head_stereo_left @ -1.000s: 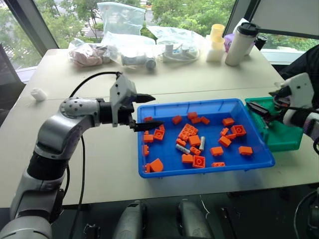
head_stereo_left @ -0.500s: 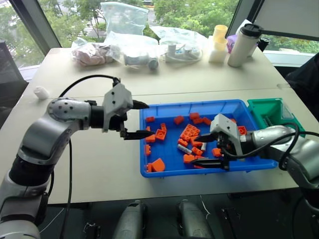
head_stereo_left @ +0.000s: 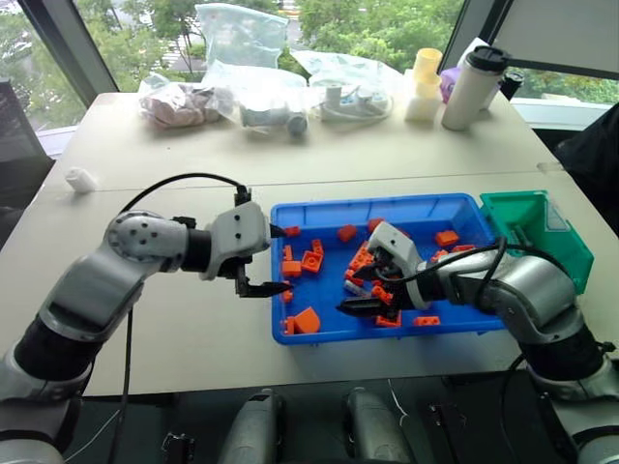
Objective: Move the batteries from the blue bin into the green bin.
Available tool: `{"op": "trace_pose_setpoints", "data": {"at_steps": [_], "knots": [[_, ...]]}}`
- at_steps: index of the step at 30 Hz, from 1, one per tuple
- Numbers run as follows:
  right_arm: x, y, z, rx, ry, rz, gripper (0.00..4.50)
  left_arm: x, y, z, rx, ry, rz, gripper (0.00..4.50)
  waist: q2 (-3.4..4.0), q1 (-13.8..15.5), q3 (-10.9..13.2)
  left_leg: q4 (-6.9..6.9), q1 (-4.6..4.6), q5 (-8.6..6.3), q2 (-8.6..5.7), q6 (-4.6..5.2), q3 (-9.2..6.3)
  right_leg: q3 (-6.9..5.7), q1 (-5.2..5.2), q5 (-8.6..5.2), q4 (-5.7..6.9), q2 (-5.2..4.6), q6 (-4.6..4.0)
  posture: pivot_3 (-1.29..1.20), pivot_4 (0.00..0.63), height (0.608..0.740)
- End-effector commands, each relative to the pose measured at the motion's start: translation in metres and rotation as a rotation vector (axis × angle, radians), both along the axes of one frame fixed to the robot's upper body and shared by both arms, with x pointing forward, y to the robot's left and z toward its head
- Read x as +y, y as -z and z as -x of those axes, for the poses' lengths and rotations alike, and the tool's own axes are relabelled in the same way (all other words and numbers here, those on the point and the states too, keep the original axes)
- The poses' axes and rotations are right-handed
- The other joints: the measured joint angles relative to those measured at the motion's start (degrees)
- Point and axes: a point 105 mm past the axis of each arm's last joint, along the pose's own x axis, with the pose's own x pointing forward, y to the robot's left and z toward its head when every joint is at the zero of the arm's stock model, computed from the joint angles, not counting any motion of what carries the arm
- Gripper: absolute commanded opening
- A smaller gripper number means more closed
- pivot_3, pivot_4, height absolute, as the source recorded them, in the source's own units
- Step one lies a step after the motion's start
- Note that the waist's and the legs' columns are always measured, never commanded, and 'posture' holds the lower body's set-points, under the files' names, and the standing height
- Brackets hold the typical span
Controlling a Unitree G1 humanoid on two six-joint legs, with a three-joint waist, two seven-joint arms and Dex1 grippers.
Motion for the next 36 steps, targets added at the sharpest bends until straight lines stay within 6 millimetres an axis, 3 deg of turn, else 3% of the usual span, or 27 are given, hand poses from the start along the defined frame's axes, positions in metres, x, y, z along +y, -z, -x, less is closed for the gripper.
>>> {"op": "trace_pose_setpoints", "data": {"at_steps": [1,9,17,20,27,32,36], "knots": [[-0.003,-0.003,-0.001,-0.011,0.008,0.03,4.47,0.0,-0.007,-0.003,-0.053,-0.008,0.004,4.5,0.0,0.04,0.0,0.0,0.0,0.0,0.0,0.0,0.0,0.0,0.0,0.0,0.0,0.0,0.0,0.0,0.15,0.74],[-0.005,0.001,0.007,-0.038,-0.079,0.111,4.47,-0.001,-0.006,-0.007,-0.063,-0.012,0.012,4.5,-0.01,-0.05,0.0,0.0,0.0,0.0,-0.01,0.01,0.0,-0.01,0.01,0.0,-0.01,0.0,0.0,0.0,0.15,0.74],[-0.002,0.014,-0.004,-0.068,-0.081,0.171,4.47,-0.001,-0.004,-0.009,-0.071,-0.016,0.013,4.5,-0.01,-0.07,0.0,0.01,0.0,0.0,0.0,0.01,0.0,-0.02,0.0,0.0,-0.01,0.01,0.0,0.0,0.15,0.74],[0.001,0.017,-0.011,-0.075,-0.064,0.179,3.59,-0.002,-0.004,-0.009,-0.072,-0.017,0.014,4.5,-0.02,-0.08,-0.01,0.01,0.0,0.0,0.0,0.01,0.0,-0.02,0.01,0.0,0.0,0.01,0.0,0.0,0.15,0.74],[0.008,0.02,-0.008,-0.087,-0.099,0.189,0.02,-0.001,-0.002,-0.01,-0.076,-0.03,0.008,4.5,-0.03,-0.03,-0.02,0.01,0.0,0.0,0.0,0.0,0.0,-0.02,0.01,0.0,0.0,0.0,0.0,0.0,0.15,0.74],[0.008,0.013,-0.013,-0.137,-0.093,0.191,0.01,0.001,-0.002,-0.011,-0.073,-0.036,0.009,4.5,-0.03,-0.04,-0.02,0.01,0.0,0.0,0.0,0.0,-0.01,-0.02,0.01,0.0,0.0,0.0,0.0,0.0,0.15,0.74],[0.003,-0.004,-0.023,-0.188,-0.041,0.162,0.01,0.002,-0.003,-0.011,-0.062,-0.037,0.014,4.5,-0.03,-0.05,-0.02,0.01,0.0,0.0,0.0,0.0,-0.01,-0.02,0.01,0.0,0.0,0.0,0.0,0.0,0.15,0.74]]}}
